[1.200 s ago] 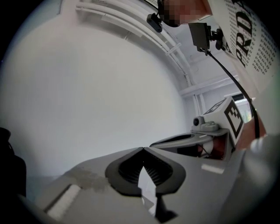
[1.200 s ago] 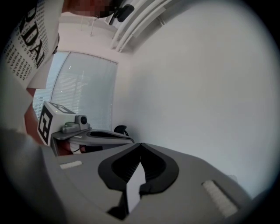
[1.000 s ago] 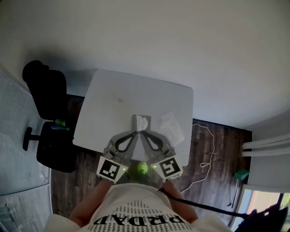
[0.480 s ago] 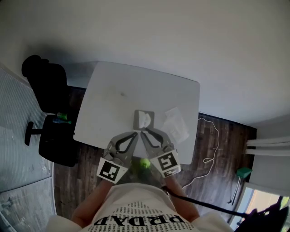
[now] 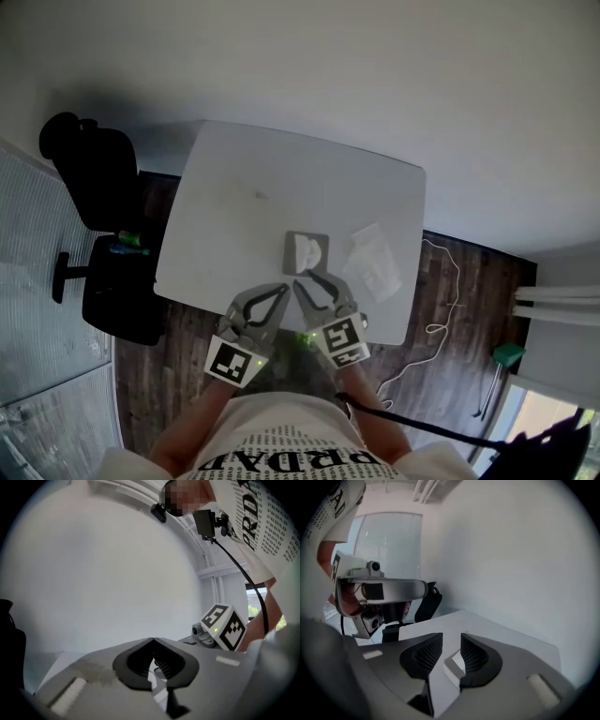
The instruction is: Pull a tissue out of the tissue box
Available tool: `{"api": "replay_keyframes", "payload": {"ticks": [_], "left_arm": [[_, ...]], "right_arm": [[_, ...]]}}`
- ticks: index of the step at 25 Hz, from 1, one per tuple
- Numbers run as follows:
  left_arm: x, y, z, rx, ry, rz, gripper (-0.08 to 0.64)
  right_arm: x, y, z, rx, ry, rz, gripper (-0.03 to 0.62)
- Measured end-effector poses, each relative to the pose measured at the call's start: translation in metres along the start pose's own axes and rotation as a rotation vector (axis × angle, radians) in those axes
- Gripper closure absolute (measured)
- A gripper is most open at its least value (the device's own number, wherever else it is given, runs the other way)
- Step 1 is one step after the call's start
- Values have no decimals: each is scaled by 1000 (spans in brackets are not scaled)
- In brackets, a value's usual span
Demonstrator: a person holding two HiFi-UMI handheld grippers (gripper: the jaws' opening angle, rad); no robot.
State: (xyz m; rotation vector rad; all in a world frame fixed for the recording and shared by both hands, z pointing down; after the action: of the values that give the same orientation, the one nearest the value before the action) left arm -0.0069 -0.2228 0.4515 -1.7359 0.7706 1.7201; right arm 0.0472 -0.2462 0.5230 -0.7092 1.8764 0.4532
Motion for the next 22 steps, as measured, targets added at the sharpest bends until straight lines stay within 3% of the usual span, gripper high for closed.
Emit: {"api": "replay_keyframes", "payload": {"ticks": [6,9,13,16,22], "left_arm": [[-19,11,3,13,32,59,568],[-30,14,6,-24,72,16,568],[-40,17,10,14,64,97,568],[-49,15,13,-30,111,28,568],[-60,19,14,-43,130,35,568]], "right_arm": [[-30,-6,-22,-21,65,1,468],[-44,-7,-33,-33,90,4,459],[-55,-9,-44,-63,124,55,455],[-60,-10,-50,-86,145,98,454],[-74,-20,-59,-130,174,90,461]]}}
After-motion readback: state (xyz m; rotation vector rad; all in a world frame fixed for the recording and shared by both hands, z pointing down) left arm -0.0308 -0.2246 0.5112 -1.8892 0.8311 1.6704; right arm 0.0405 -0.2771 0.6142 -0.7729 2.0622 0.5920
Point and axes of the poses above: the fingertips, and each gripper's own axes: z backward along the fingers, y to its left, x out of its top, the point moved 3 cm from there along z, backward along the fingers, and after that the axes turned 5 degrees about -y, right-handed, at the moved point
